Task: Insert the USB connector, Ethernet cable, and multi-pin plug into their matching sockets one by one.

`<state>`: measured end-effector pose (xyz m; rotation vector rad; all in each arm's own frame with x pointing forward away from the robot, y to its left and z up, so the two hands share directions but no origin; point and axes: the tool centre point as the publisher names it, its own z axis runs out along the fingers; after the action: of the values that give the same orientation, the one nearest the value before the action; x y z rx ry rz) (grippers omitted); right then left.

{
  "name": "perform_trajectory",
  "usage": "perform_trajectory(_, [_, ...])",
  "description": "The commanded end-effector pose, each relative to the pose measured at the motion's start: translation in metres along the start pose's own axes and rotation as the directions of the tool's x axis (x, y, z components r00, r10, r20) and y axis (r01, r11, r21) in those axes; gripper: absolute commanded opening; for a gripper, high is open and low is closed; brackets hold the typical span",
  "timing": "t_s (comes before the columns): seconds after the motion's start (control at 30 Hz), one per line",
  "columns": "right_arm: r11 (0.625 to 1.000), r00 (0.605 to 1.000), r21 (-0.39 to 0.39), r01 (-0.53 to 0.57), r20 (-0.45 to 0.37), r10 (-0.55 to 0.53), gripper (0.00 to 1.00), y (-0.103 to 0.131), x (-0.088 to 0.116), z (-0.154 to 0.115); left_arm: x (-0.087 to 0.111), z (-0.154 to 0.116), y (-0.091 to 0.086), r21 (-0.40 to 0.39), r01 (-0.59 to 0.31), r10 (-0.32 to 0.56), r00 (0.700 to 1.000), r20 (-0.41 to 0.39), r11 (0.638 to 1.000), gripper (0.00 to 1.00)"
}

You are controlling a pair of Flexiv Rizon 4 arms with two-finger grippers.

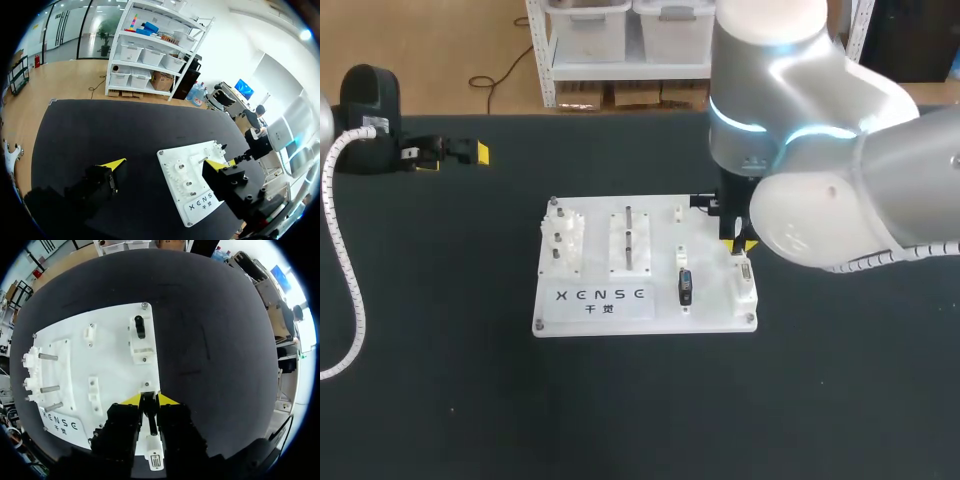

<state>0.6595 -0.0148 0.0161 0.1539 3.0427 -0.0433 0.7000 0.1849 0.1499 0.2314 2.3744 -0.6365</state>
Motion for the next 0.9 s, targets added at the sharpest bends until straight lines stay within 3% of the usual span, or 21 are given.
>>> perform_trajectory(0.03, [1.0, 1.0, 0.006, -0.012, -0.016, 0.012, 0.0, -0.005, -0.004, 0.01, 0.0, 0.0, 0.0, 0.0, 0.0, 0.0, 1.0, 0.0, 1.0, 1.0])
perform_trajectory(0.43, [0.999, 0.997, 0.031, -0.027, -0.067, 0.029, 0.0, -0.005, -0.008, 0.019, 0.0, 0.0, 0.0, 0.0, 0.0, 0.0, 1.0, 0.0, 1.0, 1.0])
perform_trajectory(0.77, [0.999, 0.998, 0.036, -0.016, -0.053, 0.017, 0.0, -0.003, -0.009, 0.018, 0.0, 0.0, 0.0, 0.0, 0.0, 0.0, 1.0, 0.0, 1.0, 1.0])
perform_trajectory(0.83, [0.999, 0.999, 0.033, -0.01, -0.032, 0.011, 0.23, -0.002, -0.009, 0.013, 0.0, 0.0, 0.0, 0.0, 0.0, 0.0, 1.0, 0.0, 1.0, 1.0])
perform_trajectory(0.9, [0.999, 1.0, 0.037, -0.007, -0.022, 0.008, 0.65, -0.001, -0.009, 0.006, 0.0, 0.0, 0.0, 0.0, 0.0, 0.0, 1.0, 0.0, 1.0, 1.0])
